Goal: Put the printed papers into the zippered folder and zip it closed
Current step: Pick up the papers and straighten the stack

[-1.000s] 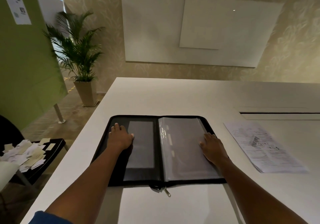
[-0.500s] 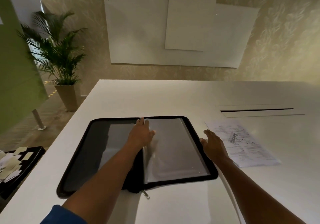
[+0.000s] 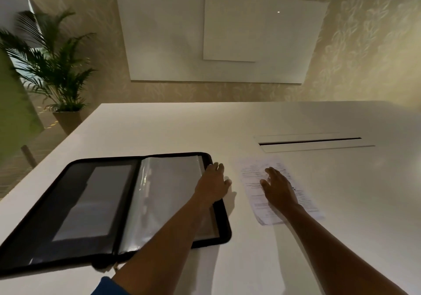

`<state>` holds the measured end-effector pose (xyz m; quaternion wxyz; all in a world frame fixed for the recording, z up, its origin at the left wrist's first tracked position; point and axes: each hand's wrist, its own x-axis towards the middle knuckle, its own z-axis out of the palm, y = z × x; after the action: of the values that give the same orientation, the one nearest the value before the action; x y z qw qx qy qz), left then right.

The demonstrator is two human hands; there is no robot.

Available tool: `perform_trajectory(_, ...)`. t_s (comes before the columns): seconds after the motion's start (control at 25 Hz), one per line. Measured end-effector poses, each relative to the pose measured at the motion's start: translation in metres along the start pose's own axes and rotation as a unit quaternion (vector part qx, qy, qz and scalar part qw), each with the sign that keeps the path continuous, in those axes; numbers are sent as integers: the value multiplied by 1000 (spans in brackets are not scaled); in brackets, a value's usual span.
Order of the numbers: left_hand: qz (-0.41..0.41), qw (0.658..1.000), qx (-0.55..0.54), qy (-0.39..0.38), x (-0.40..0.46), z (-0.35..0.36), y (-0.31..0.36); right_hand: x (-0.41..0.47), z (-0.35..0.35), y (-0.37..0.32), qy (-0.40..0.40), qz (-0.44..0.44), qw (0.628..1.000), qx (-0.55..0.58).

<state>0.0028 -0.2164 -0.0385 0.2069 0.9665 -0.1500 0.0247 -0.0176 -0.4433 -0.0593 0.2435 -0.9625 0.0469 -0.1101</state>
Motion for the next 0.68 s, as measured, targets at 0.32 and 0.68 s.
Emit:
perform_trajectory(0.32, -47, 999, -4, 5, 25, 33, 58, 24, -22, 65, 48, 70, 994, -67)
perform_trajectory(0.68, -266, 942, -205, -18, 62, 35, 113, 28, -14, 84, 42, 78, 992, -90)
